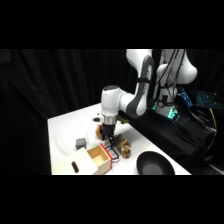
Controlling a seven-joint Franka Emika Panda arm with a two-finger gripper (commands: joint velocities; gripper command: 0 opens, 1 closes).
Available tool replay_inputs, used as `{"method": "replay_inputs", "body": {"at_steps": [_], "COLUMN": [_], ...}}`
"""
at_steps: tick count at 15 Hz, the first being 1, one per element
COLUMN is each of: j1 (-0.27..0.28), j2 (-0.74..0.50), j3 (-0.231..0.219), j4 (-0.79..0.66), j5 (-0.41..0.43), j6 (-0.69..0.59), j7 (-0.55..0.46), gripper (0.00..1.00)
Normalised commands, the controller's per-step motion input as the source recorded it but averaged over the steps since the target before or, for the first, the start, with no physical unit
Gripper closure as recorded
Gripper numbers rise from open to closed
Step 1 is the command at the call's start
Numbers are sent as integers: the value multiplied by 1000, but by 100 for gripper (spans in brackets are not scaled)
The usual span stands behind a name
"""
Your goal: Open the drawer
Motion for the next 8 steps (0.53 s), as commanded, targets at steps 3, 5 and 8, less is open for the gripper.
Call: {"method": "replay_inputs", "body": {"at_steps": [3, 5, 8], "j1": [-4, 32, 52], "j2": [-412, -509, -568], "j3": [47, 9, -16], "j4": [-289, -334, -325], "j5": [76, 65, 75], "j6": [-22, -98, -259], "j7": [-25, -6, -12], "gripper": [0, 0, 0]}}
